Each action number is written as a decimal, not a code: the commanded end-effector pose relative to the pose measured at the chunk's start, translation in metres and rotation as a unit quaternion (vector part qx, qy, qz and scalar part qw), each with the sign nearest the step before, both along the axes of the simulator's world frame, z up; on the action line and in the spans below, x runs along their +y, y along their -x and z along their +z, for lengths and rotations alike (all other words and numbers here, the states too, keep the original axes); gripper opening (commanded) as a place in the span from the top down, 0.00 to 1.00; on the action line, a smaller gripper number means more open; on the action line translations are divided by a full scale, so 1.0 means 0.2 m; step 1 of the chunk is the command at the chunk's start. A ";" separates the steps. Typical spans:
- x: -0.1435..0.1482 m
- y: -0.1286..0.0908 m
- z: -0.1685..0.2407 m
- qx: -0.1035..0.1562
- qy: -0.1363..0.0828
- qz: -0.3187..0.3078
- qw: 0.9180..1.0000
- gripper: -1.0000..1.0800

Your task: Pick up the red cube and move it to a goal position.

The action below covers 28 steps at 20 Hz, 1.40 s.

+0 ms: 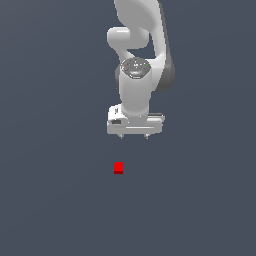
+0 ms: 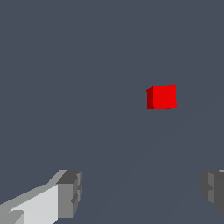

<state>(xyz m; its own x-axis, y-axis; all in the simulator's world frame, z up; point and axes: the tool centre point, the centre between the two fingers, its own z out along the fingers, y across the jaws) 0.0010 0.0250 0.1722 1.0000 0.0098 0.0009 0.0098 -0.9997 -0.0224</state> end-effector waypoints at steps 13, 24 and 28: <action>-0.08 -0.07 -0.17 0.000 0.003 0.003 1.000 0.04; -0.25 -0.25 -0.55 0.000 0.008 0.011 1.000 0.04; -0.30 -0.30 -0.65 0.000 0.010 0.013 1.000 0.04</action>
